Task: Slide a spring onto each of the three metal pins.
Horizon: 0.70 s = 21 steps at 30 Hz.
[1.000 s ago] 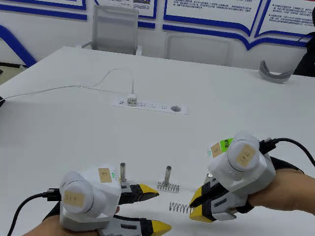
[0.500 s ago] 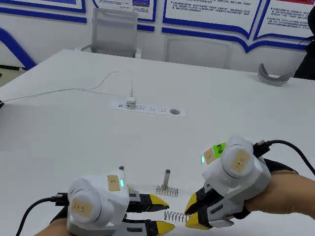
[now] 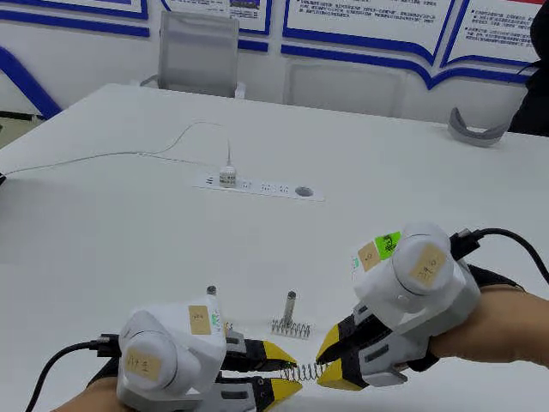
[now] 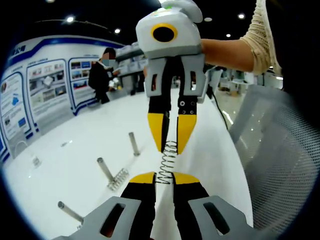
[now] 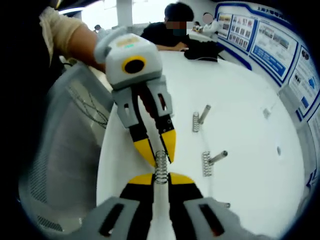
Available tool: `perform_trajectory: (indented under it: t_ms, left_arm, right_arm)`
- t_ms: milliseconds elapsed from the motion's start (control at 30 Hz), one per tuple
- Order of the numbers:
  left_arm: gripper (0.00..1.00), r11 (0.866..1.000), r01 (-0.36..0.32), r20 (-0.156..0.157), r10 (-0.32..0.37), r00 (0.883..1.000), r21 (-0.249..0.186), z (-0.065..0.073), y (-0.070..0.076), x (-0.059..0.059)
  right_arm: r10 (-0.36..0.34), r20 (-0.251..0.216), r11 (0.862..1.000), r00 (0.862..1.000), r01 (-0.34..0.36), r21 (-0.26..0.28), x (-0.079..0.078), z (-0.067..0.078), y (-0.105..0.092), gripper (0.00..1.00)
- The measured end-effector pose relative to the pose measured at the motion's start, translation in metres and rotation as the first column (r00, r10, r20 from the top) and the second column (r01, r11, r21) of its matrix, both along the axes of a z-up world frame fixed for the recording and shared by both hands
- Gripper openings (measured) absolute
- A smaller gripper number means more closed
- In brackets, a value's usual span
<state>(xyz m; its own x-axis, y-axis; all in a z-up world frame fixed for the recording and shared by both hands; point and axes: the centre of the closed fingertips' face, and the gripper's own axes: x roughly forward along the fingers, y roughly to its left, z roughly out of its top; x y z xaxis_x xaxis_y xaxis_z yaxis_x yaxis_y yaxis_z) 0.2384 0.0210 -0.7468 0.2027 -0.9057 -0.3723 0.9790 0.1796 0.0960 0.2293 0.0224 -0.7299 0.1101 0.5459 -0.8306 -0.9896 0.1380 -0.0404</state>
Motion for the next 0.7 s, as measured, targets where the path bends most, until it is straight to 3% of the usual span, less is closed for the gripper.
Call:
perform_trajectory:
  t_ms: [333, 700]
  left_arm:
    - [0.11, 1.000, 0.006, 0.000, -0.006, 1.000, -0.002, 0.001, -0.001, -0.002]
    - [0.11, 1.000, 0.001, -0.031, -0.002, 1.000, -0.026, 0.002, -0.002, -0.003]
  right_arm:
    - [0.010, 0.025, 0.999, 1.000, -0.011, 0.042, 0.001, 0.013, 0.015, 0.12]
    - [0.002, 0.036, 0.996, 0.999, -0.005, 0.090, 0.001, 0.019, 0.026, 0.12]
